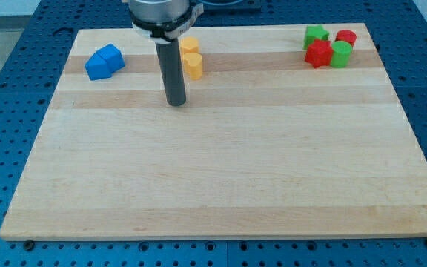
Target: Push yellow hexagon along with yellow heart towards bottom center
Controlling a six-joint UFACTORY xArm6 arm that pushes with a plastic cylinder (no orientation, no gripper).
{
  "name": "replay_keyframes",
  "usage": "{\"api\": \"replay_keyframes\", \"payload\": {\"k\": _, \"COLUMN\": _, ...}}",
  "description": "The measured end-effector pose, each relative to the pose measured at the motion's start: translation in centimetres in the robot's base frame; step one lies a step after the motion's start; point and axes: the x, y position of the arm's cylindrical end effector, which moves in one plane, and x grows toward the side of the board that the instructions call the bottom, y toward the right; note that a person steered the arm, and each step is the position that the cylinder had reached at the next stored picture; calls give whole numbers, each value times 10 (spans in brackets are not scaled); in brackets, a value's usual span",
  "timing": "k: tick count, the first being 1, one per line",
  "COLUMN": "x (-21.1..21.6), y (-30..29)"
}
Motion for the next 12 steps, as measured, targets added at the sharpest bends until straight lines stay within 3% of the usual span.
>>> {"api": "replay_keyframes", "payload": {"k": 3, "x": -117, "y": -57}}
{"api": "replay_keyframes", "payload": {"k": 4, "x": -202, "y": -57}}
{"api": "replay_keyframes", "payload": {"k": 5, "x": -208, "y": -51}}
{"api": "replay_keyframes", "payload": {"k": 6, "x": -208, "y": -1}}
{"api": "replay_keyframes", "payload": {"k": 8, "x": -208, "y": 3}}
{"api": "replay_keyframes", "payload": {"k": 12, "x": -143, "y": 17}}
